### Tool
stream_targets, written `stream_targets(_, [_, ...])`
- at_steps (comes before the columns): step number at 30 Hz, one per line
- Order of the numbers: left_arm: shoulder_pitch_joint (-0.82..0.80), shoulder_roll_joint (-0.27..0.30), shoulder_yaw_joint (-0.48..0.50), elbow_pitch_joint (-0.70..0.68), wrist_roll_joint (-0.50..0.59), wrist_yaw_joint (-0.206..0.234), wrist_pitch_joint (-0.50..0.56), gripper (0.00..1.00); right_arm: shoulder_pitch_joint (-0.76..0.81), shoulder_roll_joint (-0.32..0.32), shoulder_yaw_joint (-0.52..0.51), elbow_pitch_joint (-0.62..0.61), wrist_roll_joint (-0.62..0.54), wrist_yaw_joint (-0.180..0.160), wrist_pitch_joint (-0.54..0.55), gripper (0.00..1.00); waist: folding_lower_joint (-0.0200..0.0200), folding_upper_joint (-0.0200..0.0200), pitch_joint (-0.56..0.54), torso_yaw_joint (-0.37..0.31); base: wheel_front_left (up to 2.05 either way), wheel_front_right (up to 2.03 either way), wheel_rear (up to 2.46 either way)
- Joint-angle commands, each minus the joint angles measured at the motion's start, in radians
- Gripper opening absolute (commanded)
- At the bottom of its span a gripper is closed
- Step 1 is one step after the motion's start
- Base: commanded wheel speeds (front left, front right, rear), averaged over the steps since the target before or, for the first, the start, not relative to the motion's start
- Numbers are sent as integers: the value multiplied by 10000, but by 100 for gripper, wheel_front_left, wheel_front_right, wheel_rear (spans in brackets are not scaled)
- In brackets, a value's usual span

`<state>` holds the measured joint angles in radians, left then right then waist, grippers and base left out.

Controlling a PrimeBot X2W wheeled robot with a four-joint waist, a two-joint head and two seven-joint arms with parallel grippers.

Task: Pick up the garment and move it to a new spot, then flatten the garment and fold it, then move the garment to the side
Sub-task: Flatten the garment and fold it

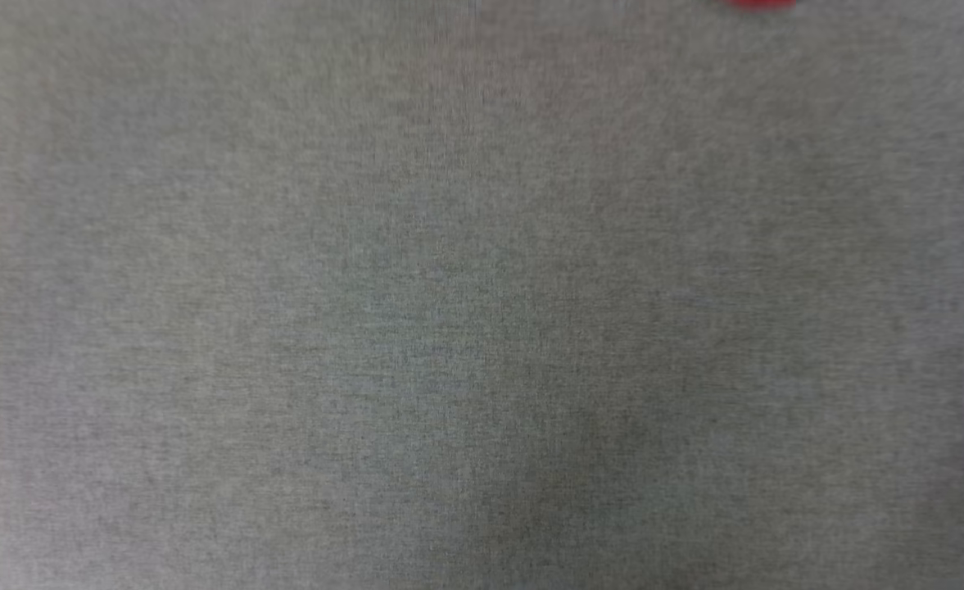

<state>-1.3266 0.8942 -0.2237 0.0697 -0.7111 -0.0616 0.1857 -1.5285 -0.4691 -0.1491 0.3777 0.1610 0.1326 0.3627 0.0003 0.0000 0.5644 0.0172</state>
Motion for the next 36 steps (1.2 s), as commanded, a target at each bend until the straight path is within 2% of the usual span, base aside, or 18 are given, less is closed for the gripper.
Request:
stream_targets(1, [-791,-145,-117,740,281,-55,-184,0,-584,-23,-138,503,-333,-41,-305,0,-3,0,751,125,0,0,0])
stream_targets(5, [-2457,-756,-589,2314,770,-320,-827,0,-1794,267,-388,1615,-969,-43,-1182,0,-3,0,1137,217,0,0,0])
stream_targets(9, [-3431,-1213,-1012,3647,1030,-513,-1613,0,-2518,684,-868,2567,-1440,-41,-2100,0,-3,0,1351,246,0,0,0])
stream_targets(15, [-3534,-1753,-1550,5167,1005,-624,-2789,0,-2618,1033,-1064,3697,-1955,-41,-2886,0,-3,0,1478,368,0,0,0])
stream_targets(22, [-2446,-2342,-2334,5799,638,-669,-3722,0,-1731,1319,-1061,4460,-1746,-32,-3490,0,-3,0,1185,461,0,0,0])
stream_targets(27, [-883,-2661,-2924,5874,145,-675,-4176,0,-376,1402,-667,4857,-1356,-29,-3749,0,-3,0,609,480,0,0,0])
stream_targets(36, [2619,-2616,-3253,5409,-532,-677,-4465,0,2639,1318,184,4892,217,-29,-3843,0,-3,0,-1064,342,0,0,0])
